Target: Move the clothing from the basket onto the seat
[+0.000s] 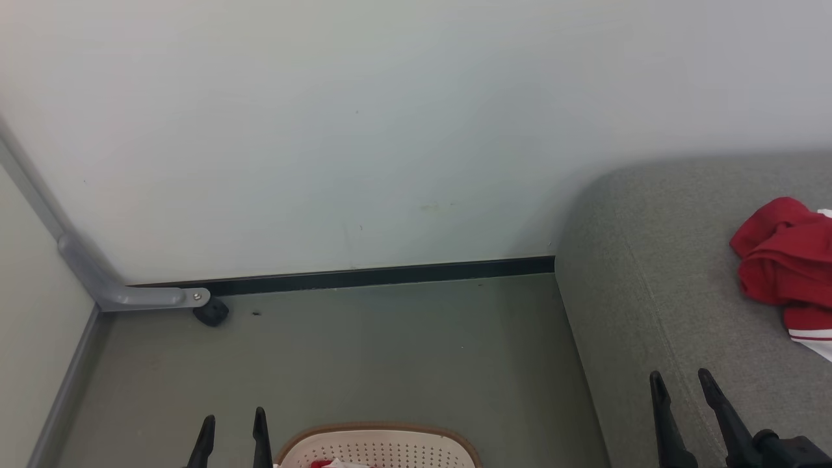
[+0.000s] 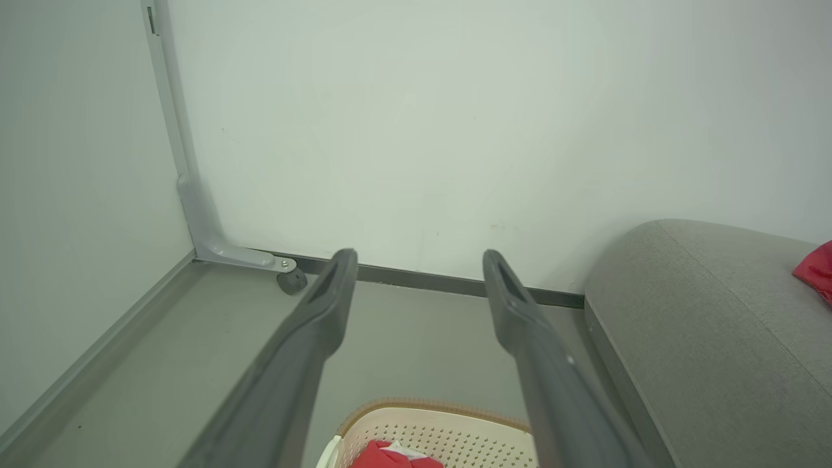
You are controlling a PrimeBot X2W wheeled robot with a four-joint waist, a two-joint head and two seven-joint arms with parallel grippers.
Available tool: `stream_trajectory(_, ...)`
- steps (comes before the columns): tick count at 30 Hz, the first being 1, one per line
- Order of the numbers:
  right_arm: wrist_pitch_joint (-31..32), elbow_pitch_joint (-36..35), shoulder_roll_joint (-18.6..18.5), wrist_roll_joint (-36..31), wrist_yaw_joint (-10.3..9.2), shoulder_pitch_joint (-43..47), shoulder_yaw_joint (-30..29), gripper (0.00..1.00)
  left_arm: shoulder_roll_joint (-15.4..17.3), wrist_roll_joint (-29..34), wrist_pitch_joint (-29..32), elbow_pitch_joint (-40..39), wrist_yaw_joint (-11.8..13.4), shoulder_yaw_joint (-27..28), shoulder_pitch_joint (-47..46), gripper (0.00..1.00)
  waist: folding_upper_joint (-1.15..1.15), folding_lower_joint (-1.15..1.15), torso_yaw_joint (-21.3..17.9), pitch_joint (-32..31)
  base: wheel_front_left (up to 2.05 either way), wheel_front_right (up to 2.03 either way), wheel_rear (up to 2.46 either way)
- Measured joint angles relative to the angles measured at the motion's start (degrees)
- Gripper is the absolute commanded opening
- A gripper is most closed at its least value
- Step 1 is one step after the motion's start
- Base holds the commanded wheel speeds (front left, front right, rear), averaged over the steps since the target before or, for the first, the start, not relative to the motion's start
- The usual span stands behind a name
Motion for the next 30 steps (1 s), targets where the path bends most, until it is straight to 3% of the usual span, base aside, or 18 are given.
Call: stream_trajectory(30, 3.5, -7.2, -4.4, -3.8, -0.98, -1.5, -0.4, 1.00, -1.4, 2.6, 1.8, 3.8, 0.0, -2.1, -3.7, 1.00, 0.00, 0.00, -0.2, 7.6, 0.00, 0.00, 0.00)
